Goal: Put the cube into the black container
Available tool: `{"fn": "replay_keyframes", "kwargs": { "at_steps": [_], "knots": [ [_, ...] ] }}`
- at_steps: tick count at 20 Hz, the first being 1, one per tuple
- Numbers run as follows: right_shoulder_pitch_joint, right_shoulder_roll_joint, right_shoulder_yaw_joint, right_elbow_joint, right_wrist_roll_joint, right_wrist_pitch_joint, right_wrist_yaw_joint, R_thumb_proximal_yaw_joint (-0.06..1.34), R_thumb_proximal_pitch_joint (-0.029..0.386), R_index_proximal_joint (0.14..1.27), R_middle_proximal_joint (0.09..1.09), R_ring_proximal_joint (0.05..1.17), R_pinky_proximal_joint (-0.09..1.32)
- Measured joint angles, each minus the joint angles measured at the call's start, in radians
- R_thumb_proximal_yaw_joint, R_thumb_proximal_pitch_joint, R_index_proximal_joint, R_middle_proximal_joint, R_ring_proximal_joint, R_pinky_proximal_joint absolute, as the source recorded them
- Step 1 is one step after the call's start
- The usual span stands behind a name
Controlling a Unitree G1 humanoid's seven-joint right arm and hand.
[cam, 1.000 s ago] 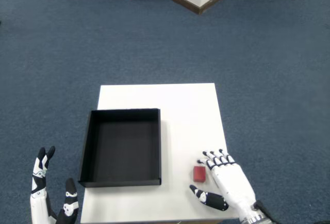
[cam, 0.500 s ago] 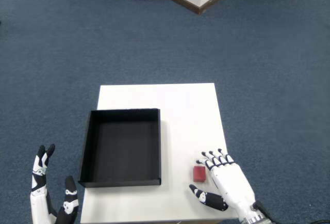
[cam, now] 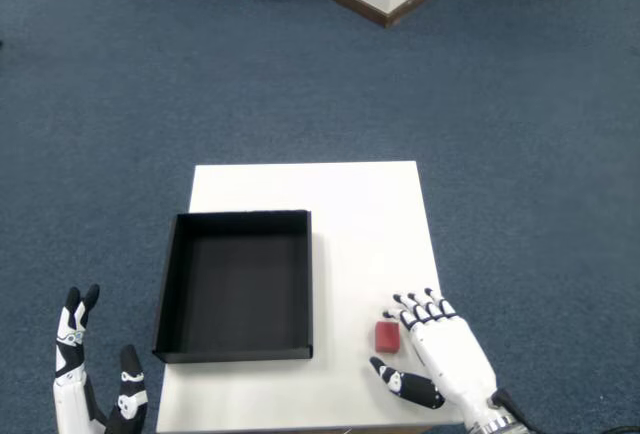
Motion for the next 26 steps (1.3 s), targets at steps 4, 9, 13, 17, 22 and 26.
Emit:
{"fn": "replay_keyframes", "kwargs": {
  "at_steps": [4,9,13,17,22,26],
  "knots": [
    [0.001,-0.004,-0.001,0.000,0.000,0.000,0.000,0.57,0.083,0.45,0.22,0.24,0.03],
    [0.010,-0.016,-0.001,0.000,0.000,0.002,0.012,0.59,0.087,0.45,0.22,0.24,0.03],
    [0.010,-0.016,-0.001,-0.001,0.000,0.003,0.013,0.61,0.089,0.45,0.22,0.24,0.04],
    [0.010,-0.016,-0.001,-0.004,0.000,0.003,0.012,0.62,0.093,0.45,0.22,0.24,0.03],
    [0.010,-0.016,0.000,-0.006,0.000,0.003,0.012,0.63,0.098,0.45,0.22,0.24,0.03],
    [0.028,-0.007,0.000,-0.006,0.000,0.004,0.012,0.63,0.104,0.46,0.22,0.24,0.04]
  ]
}}
